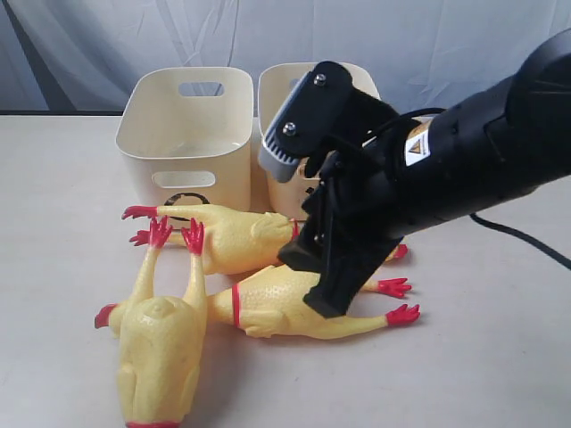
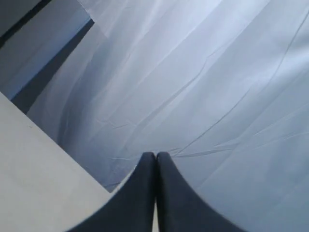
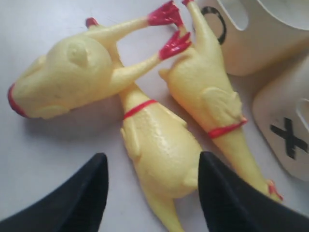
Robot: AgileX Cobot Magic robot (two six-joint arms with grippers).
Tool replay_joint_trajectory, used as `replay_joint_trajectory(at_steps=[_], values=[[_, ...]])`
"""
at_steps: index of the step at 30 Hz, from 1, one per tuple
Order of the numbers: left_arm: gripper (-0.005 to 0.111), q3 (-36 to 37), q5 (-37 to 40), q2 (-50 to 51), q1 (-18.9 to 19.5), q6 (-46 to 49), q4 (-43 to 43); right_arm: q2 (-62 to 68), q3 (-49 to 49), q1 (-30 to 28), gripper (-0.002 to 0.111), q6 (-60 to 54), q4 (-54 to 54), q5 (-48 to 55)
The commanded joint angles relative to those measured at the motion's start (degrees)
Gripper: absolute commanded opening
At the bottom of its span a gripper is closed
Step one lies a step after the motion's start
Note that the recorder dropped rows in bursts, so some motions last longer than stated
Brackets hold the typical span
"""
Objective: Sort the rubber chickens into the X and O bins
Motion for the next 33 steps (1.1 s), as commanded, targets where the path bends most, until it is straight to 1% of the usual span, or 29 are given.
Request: replay_joint_trajectory(at_steps=[1,3,6,9,12,14,16,19,20,22,25,28,30,33], values=[[0.0,-5.9,8.9,0.3,0.0,-1.4,6.1,-3.1,-0.2,0.0,0.053,10.4,-11.9,1.2],[0.0,-8.6,12.1,1.3,0.0,-0.8,7.7,-4.2,-0.2,0.0,0.053,13.4,-13.8,1.1],[0.0,-13.3,15.7,5.3,0.0,5.3,8.1,-5.4,-0.2,0.0,0.053,14.0,-14.0,1.1],[0.0,-17.7,20.8,11.1,0.0,13.1,5.6,-6.0,-0.2,0.0,0.053,14.0,-14.0,1.0],[0.004,-21.9,28.0,18.7,0.0,28.1,-0.6,-6.0,-0.2,0.0,0.053,14.1,-14.0,1.1],[0.007,-24.8,34.4,24.9,0.0,37.8,-4.4,-6.0,-0.2,0.0,0.053,14.1,-14.0,1.3],[0.01,-27.2,40.3,30.9,0.0,46.8,-4.8,-6.0,-0.2,0.0,0.053,14.1,-14.0,1.5],[0.015,-29.3,44.9,37.8,-0.5,56.3,-5.6,-6.0,-0.2,0.0,0.053,14.1,-14.0,2.1],[0.017,-29.5,45.1,39.8,-1.1,58.9,-6.5,-6.0,-0.2,0.0,0.053,14.1,-14.0,2.1],[0.026,-29.6,45.5,43.4,-2.4,65.5,-8.4,-6.0,-0.2,0.0,0.053,14.1,-14.0,2.1],[0.043,-29.6,46.4,47.8,-4.0,79.1,-9.1,-6.0,-0.2,0.0,0.053,14.1,-14.0,2.1],[0.054,-29.6,46.1,52.1,-7.0,83.9,-10.6,-6.0,-0.2,0.0,0.053,14.1,-14.0,2.0],[0.056,-29.6,45.4,55.5,-9.0,86.1,-10.5,-6.0,-0.2,0.0,0.053,14.1,-14.0,1.9],[0.057,-29.6,44.1,60.1,-11.7,87.3,-8.6,-6.0,-0.2,0.0,0.053,14.1,-14.0,1.9]])
